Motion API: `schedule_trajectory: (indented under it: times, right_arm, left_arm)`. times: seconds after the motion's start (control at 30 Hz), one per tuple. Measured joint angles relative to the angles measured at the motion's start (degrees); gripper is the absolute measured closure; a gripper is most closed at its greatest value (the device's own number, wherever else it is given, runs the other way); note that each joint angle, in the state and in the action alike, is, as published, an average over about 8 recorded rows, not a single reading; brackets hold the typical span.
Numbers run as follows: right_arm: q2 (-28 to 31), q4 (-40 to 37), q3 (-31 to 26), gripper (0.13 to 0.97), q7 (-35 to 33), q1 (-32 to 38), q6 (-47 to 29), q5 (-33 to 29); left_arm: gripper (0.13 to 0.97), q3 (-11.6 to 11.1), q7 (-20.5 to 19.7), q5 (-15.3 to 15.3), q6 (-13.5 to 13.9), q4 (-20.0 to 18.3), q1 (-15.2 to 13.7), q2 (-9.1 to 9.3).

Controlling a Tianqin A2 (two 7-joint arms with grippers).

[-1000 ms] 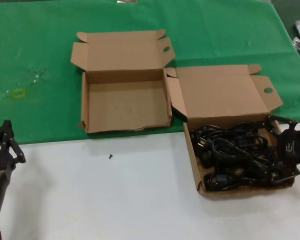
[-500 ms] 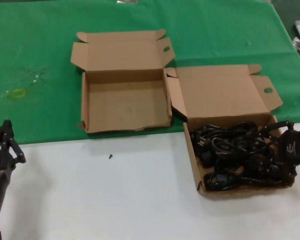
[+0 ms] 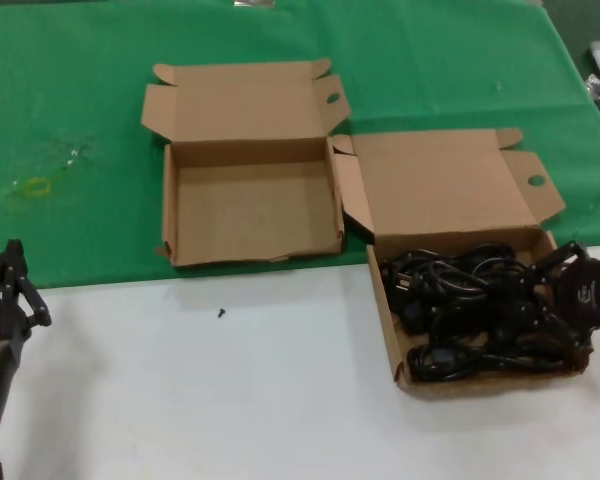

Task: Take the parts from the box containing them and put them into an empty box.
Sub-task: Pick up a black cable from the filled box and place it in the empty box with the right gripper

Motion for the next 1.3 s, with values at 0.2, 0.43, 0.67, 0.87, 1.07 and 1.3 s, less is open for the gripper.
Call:
schedule_trajectory:
  times: [0.2,0.43,0.67,0.87,1.07,1.3]
  right_arm:
    - [0.52,0.41,0.44,0.882,0.82,0.74,-0.37,0.41]
    - [0.64,0.79,0.93,0.895,2.60,3.81,-0.89,0.87]
    - [-0.82,0.42,0.32,0.898,3.78,8.57,-0.98,0.29]
    - [-3.60,0.29,-1.29,0.900,4.23,12.32,-0.70,-0.90]
    - [-7.82,-0.31,-3.64,0.901,4.06,15.61,-0.05,-2.40]
    - [-13.71,-2.26,-6.58,0.902,3.15,19.12,1.08,-4.19]
  left_arm:
    - [0.954,0.00,0.00,0.00,0.00,0.00,0.00,0.00]
    - [0.954,0.00,0.00,0.00,0.00,0.00,0.00,0.00]
    - [0.954,0.00,0.00,-0.01,0.00,0.00,0.00,0.00]
    - [0.954,0.00,0.00,-0.01,0.00,0.00,0.00,0.00]
    - [0.954,0.00,0.01,-0.01,0.00,0.00,0.00,0.00]
    - [0.954,0.00,0.01,-0.01,0.00,0.00,0.00,0.00]
